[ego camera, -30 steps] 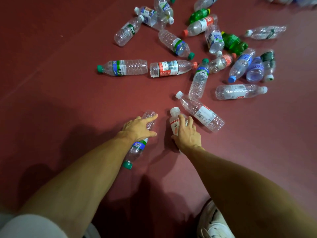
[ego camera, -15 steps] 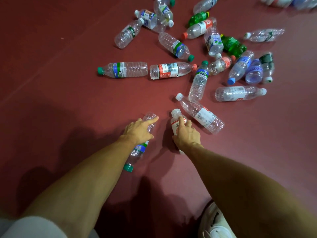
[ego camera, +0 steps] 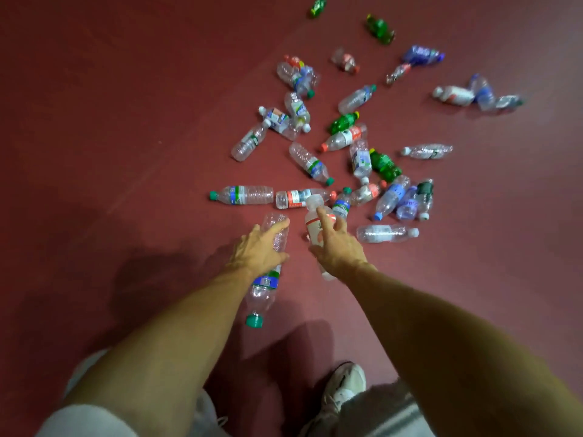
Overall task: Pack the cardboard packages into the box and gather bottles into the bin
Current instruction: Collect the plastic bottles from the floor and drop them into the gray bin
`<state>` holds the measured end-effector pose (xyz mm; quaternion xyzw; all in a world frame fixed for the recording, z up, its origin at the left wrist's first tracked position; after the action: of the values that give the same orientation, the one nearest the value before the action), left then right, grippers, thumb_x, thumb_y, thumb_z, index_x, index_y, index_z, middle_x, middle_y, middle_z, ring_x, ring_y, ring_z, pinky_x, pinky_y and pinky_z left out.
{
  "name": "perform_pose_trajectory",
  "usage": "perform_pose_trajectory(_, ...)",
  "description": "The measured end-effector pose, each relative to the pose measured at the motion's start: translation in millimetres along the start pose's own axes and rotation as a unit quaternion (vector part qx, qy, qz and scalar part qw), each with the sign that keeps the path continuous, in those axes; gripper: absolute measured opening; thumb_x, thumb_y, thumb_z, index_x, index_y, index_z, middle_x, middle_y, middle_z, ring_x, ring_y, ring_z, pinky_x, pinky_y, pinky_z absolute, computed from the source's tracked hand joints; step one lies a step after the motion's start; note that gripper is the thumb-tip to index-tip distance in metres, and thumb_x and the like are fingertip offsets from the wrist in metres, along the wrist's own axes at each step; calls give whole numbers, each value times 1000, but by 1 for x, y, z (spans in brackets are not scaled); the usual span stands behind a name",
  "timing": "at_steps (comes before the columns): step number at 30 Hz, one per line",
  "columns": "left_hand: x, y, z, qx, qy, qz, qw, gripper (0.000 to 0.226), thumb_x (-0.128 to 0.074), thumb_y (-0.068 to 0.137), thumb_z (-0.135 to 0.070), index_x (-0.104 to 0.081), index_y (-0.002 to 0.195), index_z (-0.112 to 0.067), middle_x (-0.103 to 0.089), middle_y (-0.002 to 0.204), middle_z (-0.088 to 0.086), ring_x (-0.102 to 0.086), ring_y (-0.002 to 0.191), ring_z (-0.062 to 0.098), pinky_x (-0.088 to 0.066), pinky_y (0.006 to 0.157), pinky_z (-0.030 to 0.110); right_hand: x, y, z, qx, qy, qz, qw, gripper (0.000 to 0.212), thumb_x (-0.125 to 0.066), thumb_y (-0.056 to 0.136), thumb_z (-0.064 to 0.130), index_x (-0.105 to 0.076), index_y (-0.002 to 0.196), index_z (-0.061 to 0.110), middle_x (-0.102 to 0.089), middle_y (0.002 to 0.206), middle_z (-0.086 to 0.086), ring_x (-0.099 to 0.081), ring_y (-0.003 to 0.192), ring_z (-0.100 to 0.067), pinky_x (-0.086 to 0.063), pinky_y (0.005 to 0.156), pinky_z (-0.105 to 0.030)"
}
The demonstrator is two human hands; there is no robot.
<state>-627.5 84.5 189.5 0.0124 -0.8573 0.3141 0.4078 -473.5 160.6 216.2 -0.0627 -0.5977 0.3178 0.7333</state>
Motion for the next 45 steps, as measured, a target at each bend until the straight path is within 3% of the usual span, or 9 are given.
perform_pose_trajectory(6, 177, -120, -63, 2, -9, -40, 999, 79, -74, 87, -40, -29, 150, -52, -42, 144, 19, -47, 129, 44, -41, 106, 46, 149, -97, 91, 26, -17, 11, 999, 85, -61, 97, 38, -3, 159, 34, -27, 148, -19, -55, 117, -44, -47, 93, -49)
perform_pose_trajectory(12, 303, -220, -80, 40, -23, -86, 995, 78, -73, 86, -46, -27, 148, -56, -49, 136, 17, -54, 121, 41, -45, 101, 45, 258, -171, 200, 92, -15, 19, 995, 83, -60, 98, 35, -3, 159, 34, -30, 147, -18, -56, 117, -43, -46, 96, -48)
perform_pose_trajectory(22, 413, -338, -38, 127, -91, -216, 964, 77, -71, 85, -44, -27, 147, -60, -51, 124, 10, -56, 116, 37, -45, 97, 40, 306, -233, 322, 218, -54, 32, 974, 79, -57, 99, 35, -5, 159, 35, -29, 150, -18, -53, 120, -45, -44, 98, -47)
perform_pose_trajectory(28, 463, -441, 50, 218, -112, -302, 921, 75, -69, 86, -45, -27, 146, -60, -51, 128, 7, -54, 120, 35, -42, 101, 40, 293, -290, 473, 352, -84, 44, 931, 79, -56, 99, 30, -3, 159, 35, -29, 147, -18, -55, 114, -46, -45, 95, -48)
perform_pose_trajectory(38, 493, -693, 242, 381, -103, -379, 837, 73, -65, 90, -49, -22, 149, -57, -46, 139, 10, -54, 122, 35, -40, 104, 42, 186, -471, 715, 544, -131, 93, 824, 80, -54, 98, 26, -1, 158, 32, -35, 139, -19, -55, 111, -47, -44, 95, -48)
perform_pose_trajectory(45, 458, -859, 346, 498, -147, -428, 740, 72, -64, 91, -47, -20, 147, -61, -46, 137, 11, -57, 119, 37, -44, 102, 41, 84, -619, 824, 666, -184, 139, 709, 79, -49, 100, 28, 3, 159, 32, -31, 147, -20, -52, 118, -47, -42, 98, -46)
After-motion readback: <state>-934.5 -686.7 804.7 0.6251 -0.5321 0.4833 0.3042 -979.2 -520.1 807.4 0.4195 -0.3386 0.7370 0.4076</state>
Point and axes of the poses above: each hand's wrist, its own y-axis towards the middle knuckle, its own x-axis out of the back of the hand, z = x × y, the point moved 7 cm from there along y, towards the middle knuckle
